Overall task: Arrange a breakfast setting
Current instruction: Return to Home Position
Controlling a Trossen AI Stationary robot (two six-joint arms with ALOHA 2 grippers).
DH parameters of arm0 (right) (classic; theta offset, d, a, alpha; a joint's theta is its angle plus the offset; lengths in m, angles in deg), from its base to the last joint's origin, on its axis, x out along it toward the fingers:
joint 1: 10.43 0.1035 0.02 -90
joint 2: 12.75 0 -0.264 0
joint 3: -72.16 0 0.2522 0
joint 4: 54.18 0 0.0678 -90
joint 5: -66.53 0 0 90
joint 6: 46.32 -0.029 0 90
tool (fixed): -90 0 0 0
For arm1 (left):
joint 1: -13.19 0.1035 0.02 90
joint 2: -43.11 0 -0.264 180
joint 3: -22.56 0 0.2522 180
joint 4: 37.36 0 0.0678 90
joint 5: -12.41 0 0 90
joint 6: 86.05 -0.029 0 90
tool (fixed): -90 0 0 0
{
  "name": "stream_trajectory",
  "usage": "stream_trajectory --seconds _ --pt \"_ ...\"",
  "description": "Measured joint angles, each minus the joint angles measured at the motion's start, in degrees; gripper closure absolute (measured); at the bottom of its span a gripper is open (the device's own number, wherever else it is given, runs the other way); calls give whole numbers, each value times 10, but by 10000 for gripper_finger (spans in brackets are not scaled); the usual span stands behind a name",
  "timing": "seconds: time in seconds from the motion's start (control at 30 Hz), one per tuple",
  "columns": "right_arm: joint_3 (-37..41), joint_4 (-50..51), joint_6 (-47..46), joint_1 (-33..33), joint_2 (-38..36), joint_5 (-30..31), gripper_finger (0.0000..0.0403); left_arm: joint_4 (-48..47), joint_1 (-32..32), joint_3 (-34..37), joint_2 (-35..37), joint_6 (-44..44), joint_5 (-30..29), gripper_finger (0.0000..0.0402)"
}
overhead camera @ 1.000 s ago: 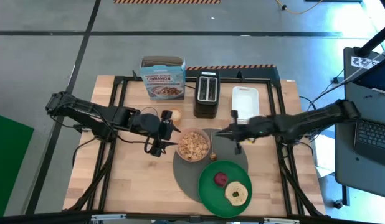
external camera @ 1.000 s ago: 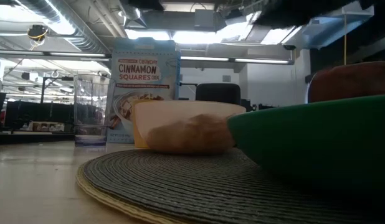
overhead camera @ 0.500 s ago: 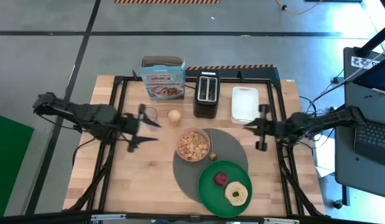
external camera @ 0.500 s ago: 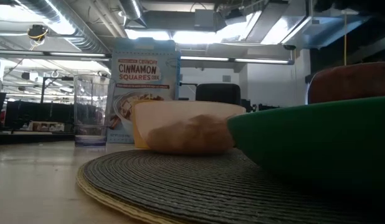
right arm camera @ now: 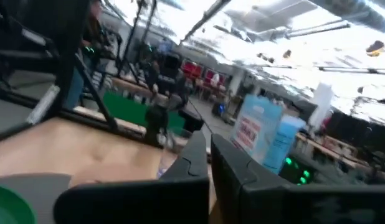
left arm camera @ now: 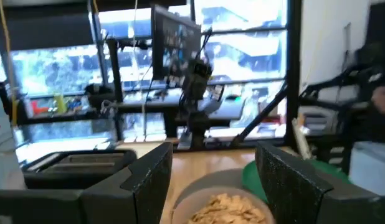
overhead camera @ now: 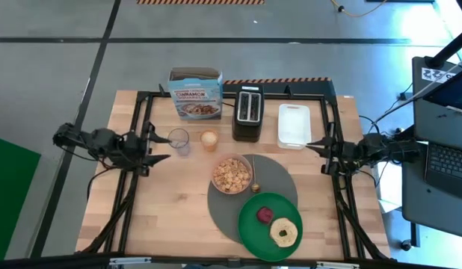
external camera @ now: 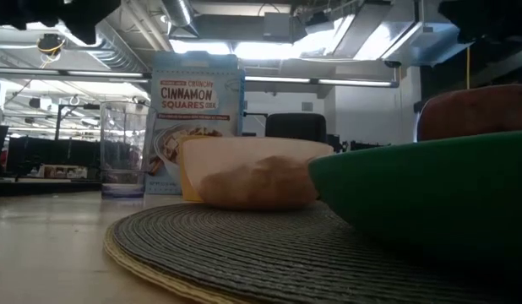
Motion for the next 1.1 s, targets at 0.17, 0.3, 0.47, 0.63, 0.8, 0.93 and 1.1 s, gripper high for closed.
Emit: stream_trajectory --seconds 0.17,0.3,0.47,0.63,0.8,0.93,1.1 --pt "27 -30 3 0 6 2 402 -8 0 38 79 4 14 177" --pt "97 -140 -12 0 0 -26 402 -10 0 63 84 9 7 177" --pt "139 -148 -37 0 4 -29 402 8 0 89 84 32 9 177" --pt "139 -156 -41 0 3 -24 402 29 0 120 85 77 45 177" --pt "138 -74 -104 0 3 -12 402 17 0 157 83 152 36 177" --pt "137 -49 -158 0 22 -28 402 15 1 156 60 184 48 177" --pt "138 -49 -160 0 30 -10 402 15 1 156 54 175 48 177"
